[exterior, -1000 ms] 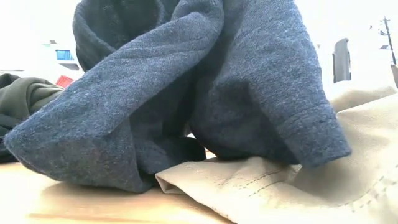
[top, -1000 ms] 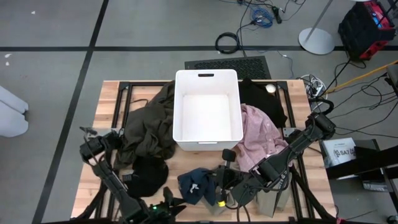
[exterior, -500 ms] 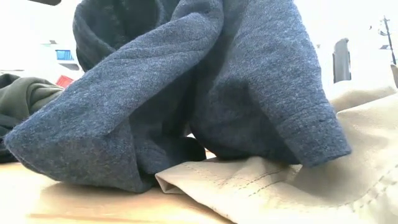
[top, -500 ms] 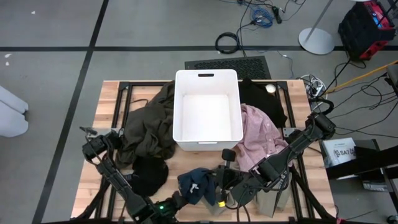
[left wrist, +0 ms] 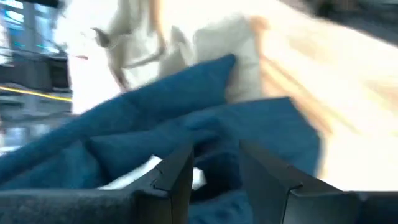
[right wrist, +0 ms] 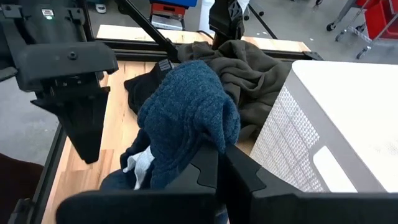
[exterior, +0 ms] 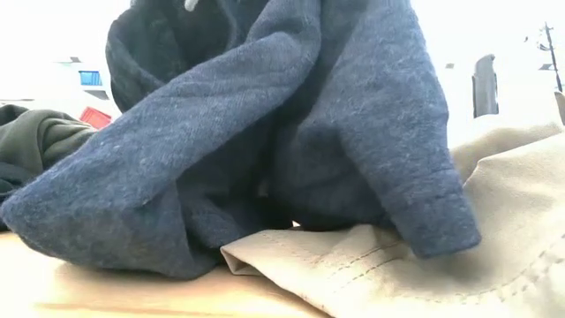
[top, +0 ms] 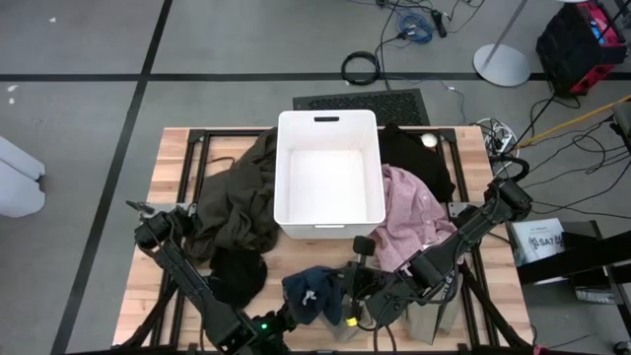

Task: Sort clothes
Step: Put the blue shorts into the white laundry bin

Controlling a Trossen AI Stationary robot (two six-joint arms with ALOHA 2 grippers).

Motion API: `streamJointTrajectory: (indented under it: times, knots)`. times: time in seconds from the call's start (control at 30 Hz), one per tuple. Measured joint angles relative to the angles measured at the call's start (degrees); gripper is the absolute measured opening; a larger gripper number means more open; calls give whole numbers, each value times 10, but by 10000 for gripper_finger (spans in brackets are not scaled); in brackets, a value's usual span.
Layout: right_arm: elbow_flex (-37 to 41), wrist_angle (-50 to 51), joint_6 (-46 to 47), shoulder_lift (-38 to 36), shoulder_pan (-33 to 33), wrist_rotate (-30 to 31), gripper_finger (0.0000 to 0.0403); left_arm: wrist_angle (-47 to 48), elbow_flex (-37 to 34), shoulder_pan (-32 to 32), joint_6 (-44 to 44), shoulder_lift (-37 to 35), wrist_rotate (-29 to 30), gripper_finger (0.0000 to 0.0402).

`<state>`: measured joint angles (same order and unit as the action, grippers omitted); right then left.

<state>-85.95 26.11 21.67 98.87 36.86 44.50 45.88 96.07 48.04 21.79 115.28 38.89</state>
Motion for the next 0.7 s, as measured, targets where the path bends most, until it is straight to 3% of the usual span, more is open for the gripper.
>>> streamJointTrajectory:
  times: [0.23,0.33,0.57,0.7]
  knots:
    - [0,-8,0,0,0,0,0,103,61,-8,-18,84,-48,137]
    - [0,-10,-1,0,-1,0,0,153,76,-13,-19,113,-19,137]
    - [0,-10,-12,0,-1,0,0,166,93,-5,-18,119,85,137]
    - [0,-10,-13,0,-1,-4,0,171,105,1,-26,118,99,137]
